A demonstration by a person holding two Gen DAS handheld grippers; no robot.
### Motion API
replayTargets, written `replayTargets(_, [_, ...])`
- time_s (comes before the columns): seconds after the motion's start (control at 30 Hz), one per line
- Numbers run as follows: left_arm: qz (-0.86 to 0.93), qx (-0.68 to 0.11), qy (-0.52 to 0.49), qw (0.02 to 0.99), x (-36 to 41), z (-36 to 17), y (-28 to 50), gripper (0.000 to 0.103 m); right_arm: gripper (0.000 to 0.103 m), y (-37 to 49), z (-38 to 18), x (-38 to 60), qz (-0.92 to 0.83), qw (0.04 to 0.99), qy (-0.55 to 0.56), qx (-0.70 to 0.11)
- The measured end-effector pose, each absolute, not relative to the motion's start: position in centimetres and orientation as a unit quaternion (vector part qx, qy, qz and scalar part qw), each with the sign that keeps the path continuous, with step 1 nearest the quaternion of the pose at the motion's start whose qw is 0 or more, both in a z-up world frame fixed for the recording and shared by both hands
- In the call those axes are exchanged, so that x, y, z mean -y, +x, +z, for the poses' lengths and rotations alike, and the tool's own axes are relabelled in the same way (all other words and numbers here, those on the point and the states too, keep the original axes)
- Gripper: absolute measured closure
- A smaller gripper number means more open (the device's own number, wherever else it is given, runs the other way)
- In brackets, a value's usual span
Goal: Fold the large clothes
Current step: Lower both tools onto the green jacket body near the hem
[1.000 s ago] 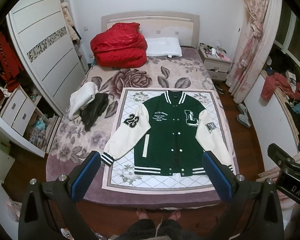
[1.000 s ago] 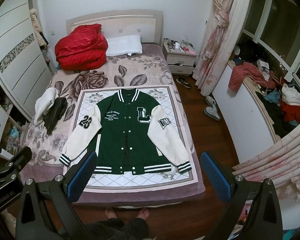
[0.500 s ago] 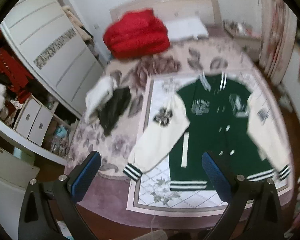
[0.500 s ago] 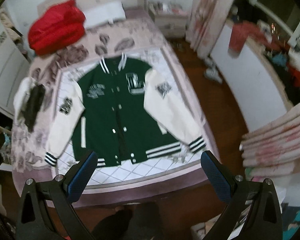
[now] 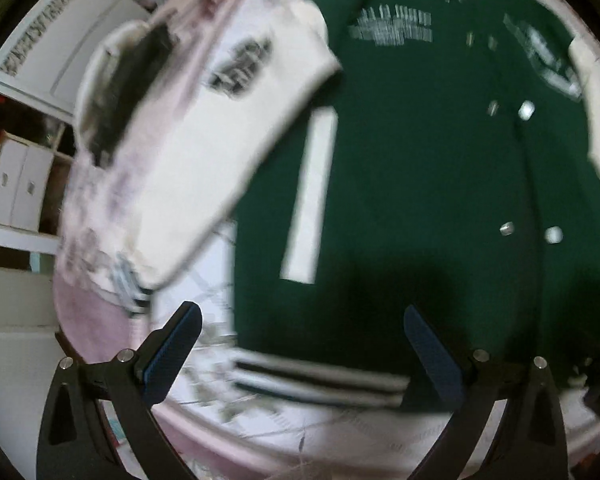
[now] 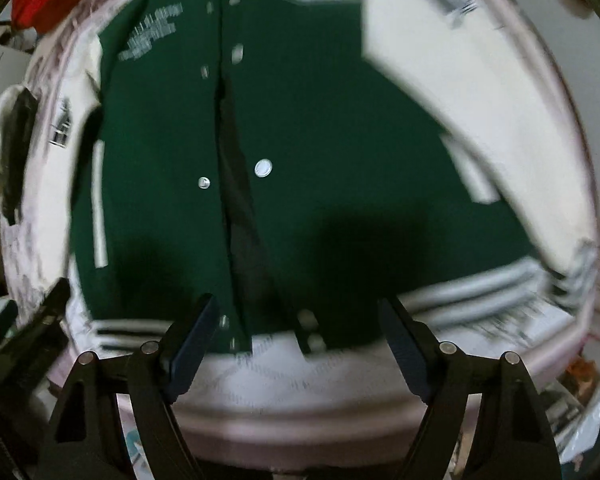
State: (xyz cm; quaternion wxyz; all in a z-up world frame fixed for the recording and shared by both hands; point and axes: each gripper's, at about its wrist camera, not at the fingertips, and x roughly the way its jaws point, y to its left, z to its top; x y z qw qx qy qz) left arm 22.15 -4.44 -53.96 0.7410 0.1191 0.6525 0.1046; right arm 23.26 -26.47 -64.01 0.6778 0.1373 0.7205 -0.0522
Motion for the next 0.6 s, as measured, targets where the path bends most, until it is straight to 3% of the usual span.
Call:
replayTargets(0.1, [0.108, -0.665, 0.121, 0.729, 5.1, -58.2, 22.3, 0.0, 0.021, 24.2, -69.1, 25.0, -0.052, 0.659, 0.132, -0.738])
replayTargets(0.17, [0.103, -0.669, 0.117, 0.727, 5.3, -59.5, 22.0, 0.0, 0.041, 24.5, -71.3, 23.9, -0.068, 0.663, 0.096, -0.739])
replayTargets(0.2, [0.1, -0.667, 0.116, 0.729, 5.4, -59.8, 22.0, 0.0, 0.061, 24.5, -71.5, 23.5, -0.078, 0.673, 0.081, -0.731])
replayTargets(0.27, [0.093, -0.657, 0.119, 0.739, 5.4, -60.0, 21.6, 0.0, 0.09, 24.3, -71.1, 22.4, -0.089, 0.701, 0.064, -0.705])
replayTargets(0.6, [0.064, -0.665, 0.069, 0.741, 3.1, -60.3, 20.2, 0.0, 0.093, 21.7, -73.2, 19.6, -0.051, 0.693, 0.053, -0.717])
